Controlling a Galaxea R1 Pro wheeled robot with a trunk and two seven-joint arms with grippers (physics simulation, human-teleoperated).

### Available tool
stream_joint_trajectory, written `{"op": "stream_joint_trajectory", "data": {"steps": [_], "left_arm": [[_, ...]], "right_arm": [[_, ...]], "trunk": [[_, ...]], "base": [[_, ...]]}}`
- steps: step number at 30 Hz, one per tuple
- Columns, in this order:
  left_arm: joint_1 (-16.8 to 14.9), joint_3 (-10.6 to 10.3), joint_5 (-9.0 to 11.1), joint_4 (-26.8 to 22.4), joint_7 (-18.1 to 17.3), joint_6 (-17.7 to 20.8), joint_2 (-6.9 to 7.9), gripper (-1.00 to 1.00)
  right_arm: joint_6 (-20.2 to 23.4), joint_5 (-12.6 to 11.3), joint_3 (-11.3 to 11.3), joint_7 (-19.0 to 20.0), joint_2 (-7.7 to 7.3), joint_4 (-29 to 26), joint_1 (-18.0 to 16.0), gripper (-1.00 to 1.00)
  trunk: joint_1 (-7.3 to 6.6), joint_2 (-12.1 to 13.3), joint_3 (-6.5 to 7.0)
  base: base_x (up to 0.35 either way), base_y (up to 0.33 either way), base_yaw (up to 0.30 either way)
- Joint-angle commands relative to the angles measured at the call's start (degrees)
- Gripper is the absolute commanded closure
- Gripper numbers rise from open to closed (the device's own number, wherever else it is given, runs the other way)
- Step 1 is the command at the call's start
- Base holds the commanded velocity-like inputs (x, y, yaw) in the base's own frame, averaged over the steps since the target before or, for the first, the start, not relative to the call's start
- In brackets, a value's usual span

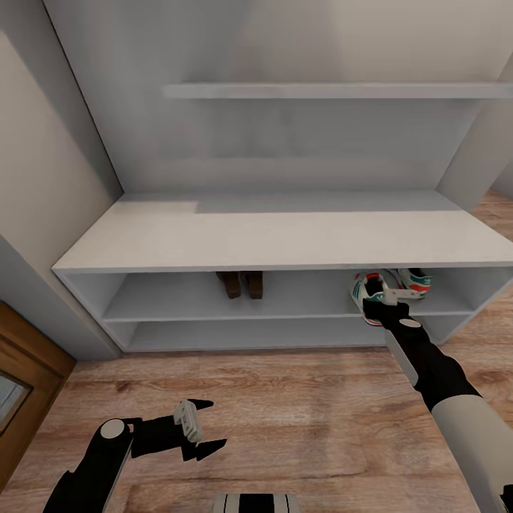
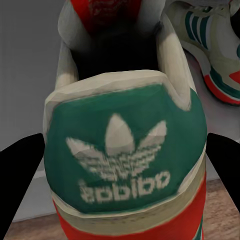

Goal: Pick up the two gym shoes and the two sandals from the corridor floor and place them onto the hallstand (shoe rack) in the corridor, making sure they are on the rack and not on the floor. Arrange them so the two gym shoes are next to each other and the two sandals are next to each other.

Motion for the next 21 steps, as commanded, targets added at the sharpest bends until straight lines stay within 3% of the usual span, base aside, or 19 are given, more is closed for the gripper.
{"op": "stream_joint_trajectory", "data": {"steps": [1,21], "left_arm": [[0.0,0.0,0.0,0.0,0.0,0.0,-0.04,-1.00],[0.0,-0.1,-0.1,0.0,0.0,0.0,-0.17,-1.00]], "right_arm": [[0.0,0.0,0.0,0.0,0.00,0.0,0.0,1.00],[-0.1,-0.1,0.0,0.0,0.00,0.0,0.0,1.00]], "trunk": [[0.00,0.0,0.00],[0.00,0.0,0.00]], "base": [[0.000,0.000,0.000],[0.080,-0.076,0.000]]}}
